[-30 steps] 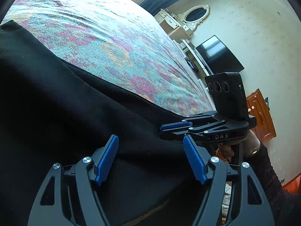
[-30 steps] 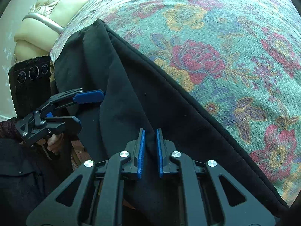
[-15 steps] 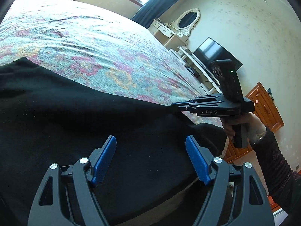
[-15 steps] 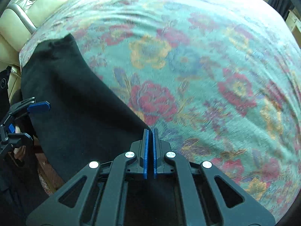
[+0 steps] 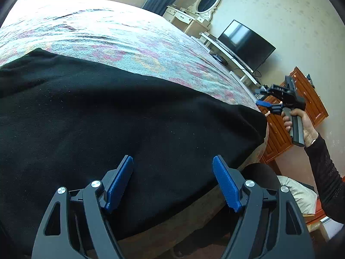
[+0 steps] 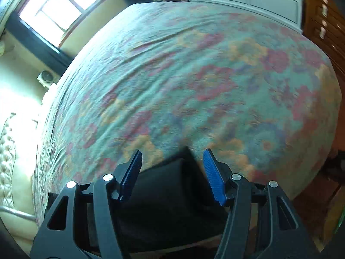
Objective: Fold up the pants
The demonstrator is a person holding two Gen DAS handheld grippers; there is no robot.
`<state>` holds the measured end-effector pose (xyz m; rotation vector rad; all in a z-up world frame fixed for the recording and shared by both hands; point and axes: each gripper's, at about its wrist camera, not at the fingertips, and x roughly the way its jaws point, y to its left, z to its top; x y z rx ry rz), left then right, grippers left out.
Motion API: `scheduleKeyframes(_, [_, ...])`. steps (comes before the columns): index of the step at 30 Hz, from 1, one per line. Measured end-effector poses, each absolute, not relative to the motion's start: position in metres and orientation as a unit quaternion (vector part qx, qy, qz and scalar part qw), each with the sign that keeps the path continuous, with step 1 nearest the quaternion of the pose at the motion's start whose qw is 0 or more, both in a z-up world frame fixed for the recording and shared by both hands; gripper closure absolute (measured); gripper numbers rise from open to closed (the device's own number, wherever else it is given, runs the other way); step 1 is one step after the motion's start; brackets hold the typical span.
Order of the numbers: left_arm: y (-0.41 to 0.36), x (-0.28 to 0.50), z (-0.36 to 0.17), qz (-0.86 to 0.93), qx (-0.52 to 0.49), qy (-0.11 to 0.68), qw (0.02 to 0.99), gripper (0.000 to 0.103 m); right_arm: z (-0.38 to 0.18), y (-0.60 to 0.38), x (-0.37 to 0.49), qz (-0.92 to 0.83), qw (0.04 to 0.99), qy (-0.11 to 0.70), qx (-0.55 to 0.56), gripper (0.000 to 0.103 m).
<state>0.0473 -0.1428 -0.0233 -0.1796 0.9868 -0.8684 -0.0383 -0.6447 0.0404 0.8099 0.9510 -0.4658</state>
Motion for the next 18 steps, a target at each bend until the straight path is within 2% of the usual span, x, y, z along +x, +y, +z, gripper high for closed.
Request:
scheduleKeyframes(5, [-0.143,0.049,-0.025,-0.392,-0.093,0.462,0.790,0.028,0.007,-0.657,-0.065,-0.139,0.768,0.413,0.470,0.044])
scheduleKeyframes(6, [-0.143,0.049,-0.025,-0.390,-0.095,0.464,0.790,0.028,0.004,-0.655,-0.062,-0.117,0.767,0.414,0.476,0.042])
scheduleKeyframes(7, [-0.143,0.049,-0.025,-0.388,-0.097,0.465,0.790,0.028,0.000,-0.651,-0.057,-0.099,0.765,0.423,0.476,0.036])
scheduleKeyframes(10, [-0.144,0.050,-0.025,-0.386,-0.098,0.467,0.789,0.028,-0.002,-0.644,-0.047,-0.097,0.776,0.434,0.447,0.036])
scheduleKeyframes(12, [-0.143,0.047,-0.024,-0.384,-0.094,0.467,0.791,0.028,0.000,-0.642,-0.042,-0.073,0.783,0.420,0.453,0.052])
scheduleKeyframes(13, [-0.144,0.046,-0.024,-0.382,-0.093,0.466,0.793,0.028,0.001,-0.640,-0.039,-0.063,0.786,0.418,0.452,0.073])
scheduleKeyframes(14, [-0.144,0.046,-0.024,-0.380,-0.092,0.466,0.794,0.028,0.004,-0.636,-0.035,-0.065,0.793,0.420,0.436,0.084])
scheduleKeyframes(18, [-0.147,0.044,-0.023,-0.374,-0.093,0.465,0.797,0.028,0.038,-0.623,-0.040,-0.056,0.864,0.343,0.365,0.087])
